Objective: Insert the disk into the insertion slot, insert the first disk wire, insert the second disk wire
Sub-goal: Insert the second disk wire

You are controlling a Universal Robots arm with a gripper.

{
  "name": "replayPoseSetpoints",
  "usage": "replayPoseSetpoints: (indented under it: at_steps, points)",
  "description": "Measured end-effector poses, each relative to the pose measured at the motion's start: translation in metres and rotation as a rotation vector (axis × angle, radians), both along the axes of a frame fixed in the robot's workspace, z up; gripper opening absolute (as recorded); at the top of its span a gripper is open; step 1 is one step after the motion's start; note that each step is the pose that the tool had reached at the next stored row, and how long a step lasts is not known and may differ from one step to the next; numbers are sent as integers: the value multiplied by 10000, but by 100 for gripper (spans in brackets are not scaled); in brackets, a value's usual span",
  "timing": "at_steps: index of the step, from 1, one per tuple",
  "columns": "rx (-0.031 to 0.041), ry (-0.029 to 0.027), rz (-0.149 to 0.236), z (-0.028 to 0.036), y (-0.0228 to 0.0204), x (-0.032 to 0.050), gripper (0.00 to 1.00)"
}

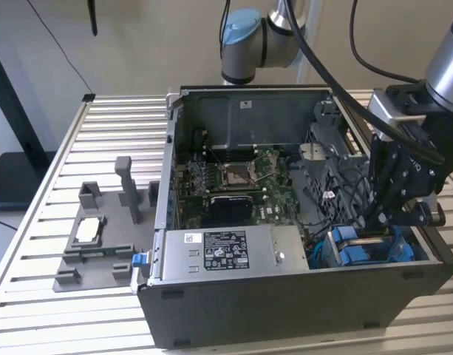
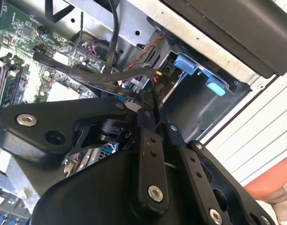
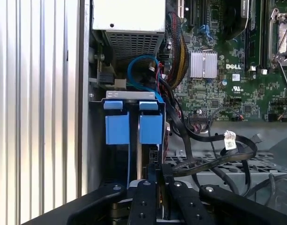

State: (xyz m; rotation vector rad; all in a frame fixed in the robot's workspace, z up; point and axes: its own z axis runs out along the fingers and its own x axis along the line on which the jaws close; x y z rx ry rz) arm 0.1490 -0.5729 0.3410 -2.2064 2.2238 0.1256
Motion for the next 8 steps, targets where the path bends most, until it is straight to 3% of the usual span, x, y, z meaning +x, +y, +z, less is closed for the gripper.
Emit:
replayPoseSetpoints:
  at_steps: [8]
  points:
    - [-5,0,-31,-19,0,0,16]
